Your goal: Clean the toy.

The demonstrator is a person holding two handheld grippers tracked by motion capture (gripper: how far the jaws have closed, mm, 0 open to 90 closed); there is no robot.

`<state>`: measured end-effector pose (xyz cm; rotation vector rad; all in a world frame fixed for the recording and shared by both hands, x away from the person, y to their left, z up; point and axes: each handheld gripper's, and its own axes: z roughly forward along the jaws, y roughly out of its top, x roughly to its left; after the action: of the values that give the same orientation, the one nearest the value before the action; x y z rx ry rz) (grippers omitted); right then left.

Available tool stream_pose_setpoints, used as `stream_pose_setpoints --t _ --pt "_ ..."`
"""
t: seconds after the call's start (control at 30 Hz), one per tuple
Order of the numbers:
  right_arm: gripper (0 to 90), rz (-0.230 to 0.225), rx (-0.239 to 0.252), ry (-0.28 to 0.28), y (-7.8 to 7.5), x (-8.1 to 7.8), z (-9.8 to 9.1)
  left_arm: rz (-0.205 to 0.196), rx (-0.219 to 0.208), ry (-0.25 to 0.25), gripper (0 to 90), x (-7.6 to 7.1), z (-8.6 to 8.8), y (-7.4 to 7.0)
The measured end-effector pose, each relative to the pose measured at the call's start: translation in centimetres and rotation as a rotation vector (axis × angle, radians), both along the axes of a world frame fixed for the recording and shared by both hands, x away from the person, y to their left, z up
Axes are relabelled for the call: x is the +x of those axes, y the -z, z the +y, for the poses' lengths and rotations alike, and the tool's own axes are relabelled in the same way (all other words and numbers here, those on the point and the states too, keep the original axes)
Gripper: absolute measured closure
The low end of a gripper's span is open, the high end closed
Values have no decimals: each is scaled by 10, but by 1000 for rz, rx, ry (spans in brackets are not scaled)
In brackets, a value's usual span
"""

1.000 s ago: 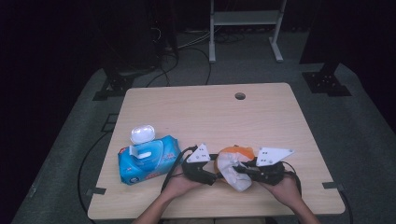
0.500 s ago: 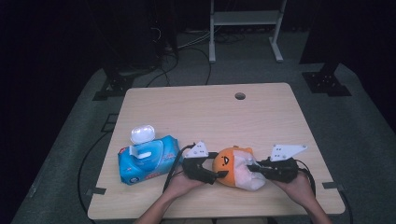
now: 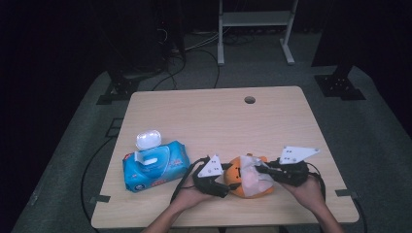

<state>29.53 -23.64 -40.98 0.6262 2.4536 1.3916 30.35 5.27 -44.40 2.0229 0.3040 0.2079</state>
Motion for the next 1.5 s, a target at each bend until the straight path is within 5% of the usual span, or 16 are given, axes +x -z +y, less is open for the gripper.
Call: stream_pose_setpoints --t 0.1,0.17,0.27,0.4,0.47,0.73,0.83,0.93,0.97,1.2,1.37,1.43,1.5 --pt "835 23 0 -11 7 -4 -5 110 -16 -47 90 7 -3 1" --pt "834 15 -6 -36 6 -7 -1 127 -20 -42 143 8 -2 4" --pt "834 -17 14 -60 -5 -9 13 79 -16 -17 267 3 -3 1" --pt "833 -71 -11 -119 -16 -14 47 -69 44 37 324 -15 -16 -5" --pt "835 -72 -48 -124 -13 -13 50 -72 49 38 342 -15 -14 -4" --pt "834 -7 1 2 -2 -2 0 -53 28 35 347 -10 -12 -3" --pt "834 -8 63 -47 -9 -8 11 -80 26 44 351 -15 -16 -4" --pt "834 -43 19 -104 -13 -13 35 -107 56 49 356 -17 -16 -5" --pt "834 -49 -9 -104 -11 -12 38 -96 55 45 360 -16 -13 -5" --pt "833 23 42 0 0 2 3 -34 25 29 361 -4 4 -4" --pt "835 30 19 -55 6 -6 12 61 1 5 123 -3 -3 -5" --pt "834 33 14 -91 5 -9 18 98 -5 10 104 0 -3 -4" --pt "832 44 32 -117 5 -12 25 95 0 17 184 0 -2 -2"
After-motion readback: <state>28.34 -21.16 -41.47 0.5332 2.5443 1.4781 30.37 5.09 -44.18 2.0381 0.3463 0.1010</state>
